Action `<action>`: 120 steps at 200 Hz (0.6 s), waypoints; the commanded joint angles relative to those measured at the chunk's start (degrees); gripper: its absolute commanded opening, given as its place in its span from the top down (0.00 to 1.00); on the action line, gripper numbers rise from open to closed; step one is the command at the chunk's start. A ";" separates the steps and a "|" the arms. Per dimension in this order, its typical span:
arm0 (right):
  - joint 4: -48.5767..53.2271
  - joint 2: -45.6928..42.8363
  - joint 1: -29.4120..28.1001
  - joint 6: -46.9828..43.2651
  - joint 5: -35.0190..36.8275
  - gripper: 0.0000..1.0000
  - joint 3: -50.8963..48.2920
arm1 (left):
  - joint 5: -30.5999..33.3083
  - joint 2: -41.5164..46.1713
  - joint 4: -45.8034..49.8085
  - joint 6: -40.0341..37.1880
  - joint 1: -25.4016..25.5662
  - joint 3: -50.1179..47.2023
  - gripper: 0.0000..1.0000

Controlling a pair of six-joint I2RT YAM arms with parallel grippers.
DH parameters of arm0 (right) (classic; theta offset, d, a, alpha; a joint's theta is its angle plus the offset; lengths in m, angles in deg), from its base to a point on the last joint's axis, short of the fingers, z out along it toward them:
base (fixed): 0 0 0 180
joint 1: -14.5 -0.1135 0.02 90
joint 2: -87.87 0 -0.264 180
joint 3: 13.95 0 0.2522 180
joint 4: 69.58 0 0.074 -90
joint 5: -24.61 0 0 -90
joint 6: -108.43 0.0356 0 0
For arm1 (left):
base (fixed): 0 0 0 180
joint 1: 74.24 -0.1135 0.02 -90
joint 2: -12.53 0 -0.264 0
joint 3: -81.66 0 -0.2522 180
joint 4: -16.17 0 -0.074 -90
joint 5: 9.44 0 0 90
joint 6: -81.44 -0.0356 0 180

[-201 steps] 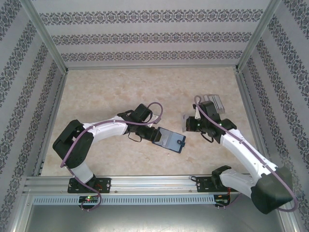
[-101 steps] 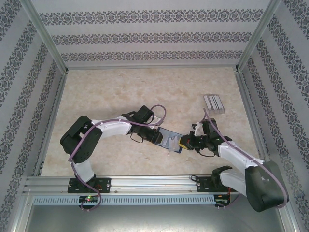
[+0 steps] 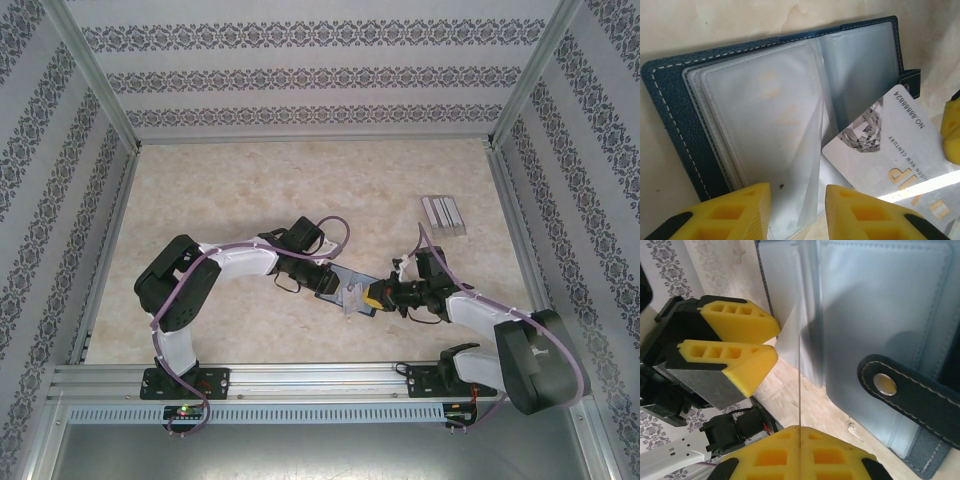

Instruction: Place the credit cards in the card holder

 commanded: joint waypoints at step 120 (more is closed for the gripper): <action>-4.65 2.72 0.39 0.57 7.56 1.00 -1.88 | -0.88 -1.45 -2.58 0.02 1.07 -0.63 0.72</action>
